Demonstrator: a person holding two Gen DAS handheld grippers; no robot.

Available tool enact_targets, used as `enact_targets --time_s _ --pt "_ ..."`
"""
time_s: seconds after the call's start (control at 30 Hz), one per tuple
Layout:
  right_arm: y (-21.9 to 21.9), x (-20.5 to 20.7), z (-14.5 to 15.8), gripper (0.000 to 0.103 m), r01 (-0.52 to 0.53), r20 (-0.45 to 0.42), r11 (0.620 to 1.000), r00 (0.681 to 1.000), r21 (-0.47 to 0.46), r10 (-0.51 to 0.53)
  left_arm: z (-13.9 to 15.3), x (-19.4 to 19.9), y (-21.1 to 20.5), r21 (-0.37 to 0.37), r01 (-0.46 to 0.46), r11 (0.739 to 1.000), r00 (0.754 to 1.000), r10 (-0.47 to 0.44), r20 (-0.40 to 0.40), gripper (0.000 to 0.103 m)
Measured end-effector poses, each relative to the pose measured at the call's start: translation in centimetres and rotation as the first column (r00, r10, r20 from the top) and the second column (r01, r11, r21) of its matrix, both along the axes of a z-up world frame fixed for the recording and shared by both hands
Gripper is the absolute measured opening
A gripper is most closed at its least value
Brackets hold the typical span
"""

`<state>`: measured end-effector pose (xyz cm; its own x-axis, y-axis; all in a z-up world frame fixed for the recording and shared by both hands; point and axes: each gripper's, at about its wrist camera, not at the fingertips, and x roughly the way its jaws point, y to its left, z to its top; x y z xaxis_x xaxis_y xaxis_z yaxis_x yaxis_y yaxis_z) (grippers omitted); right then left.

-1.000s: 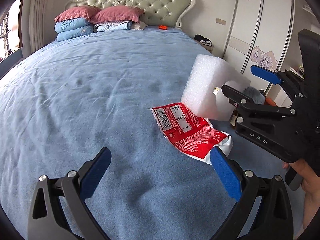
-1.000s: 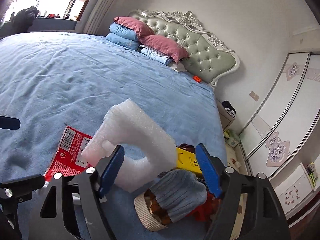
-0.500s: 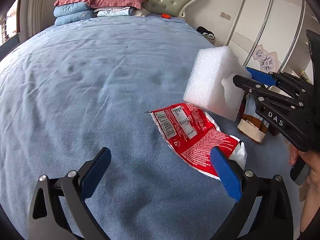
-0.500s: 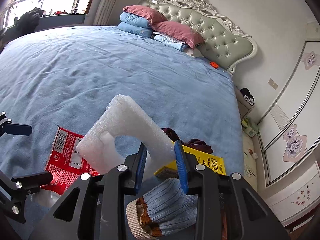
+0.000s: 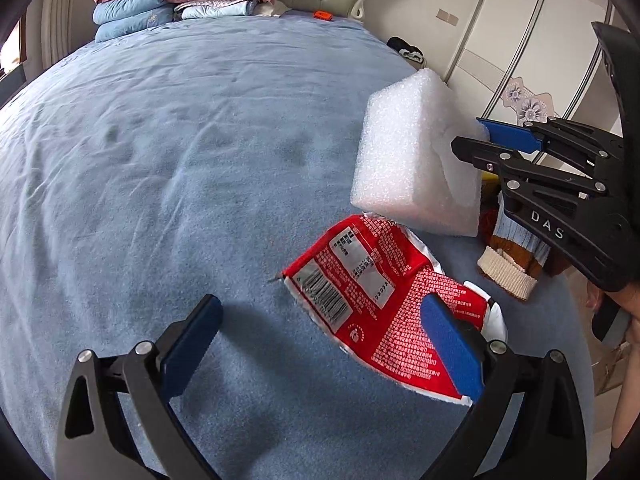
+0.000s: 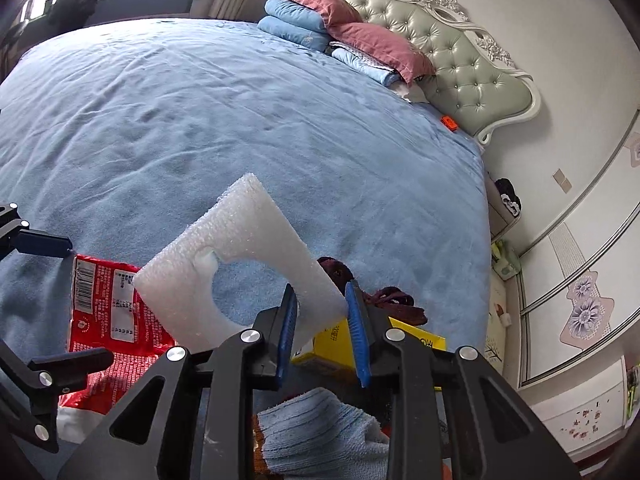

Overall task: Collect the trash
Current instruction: 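Grasp the white foam block with the right tool while the left tool grasps the red wrapper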

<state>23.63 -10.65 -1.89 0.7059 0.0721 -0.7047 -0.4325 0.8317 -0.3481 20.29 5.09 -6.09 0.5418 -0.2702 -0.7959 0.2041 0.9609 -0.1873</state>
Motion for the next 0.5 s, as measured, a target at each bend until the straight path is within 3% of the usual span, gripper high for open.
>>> enact_targets --time_s 0.27,0.5 --pt "-1.5 -0.9 1.0 0.024 0.030 0.024 0.995 0.999 0.100 -0.033 -0.3 0.6 -1.7 0.063 0.021 0.998 0.999 -0.023 0.025 0.096" --pt "-2.8 -2.5 3.0 0.024 0.035 0.092 0.982 0.994 0.183 -0.053 0.3 0.2 -1.8 0.073 0.017 0.997 0.999 -0.021 0.050 0.053"
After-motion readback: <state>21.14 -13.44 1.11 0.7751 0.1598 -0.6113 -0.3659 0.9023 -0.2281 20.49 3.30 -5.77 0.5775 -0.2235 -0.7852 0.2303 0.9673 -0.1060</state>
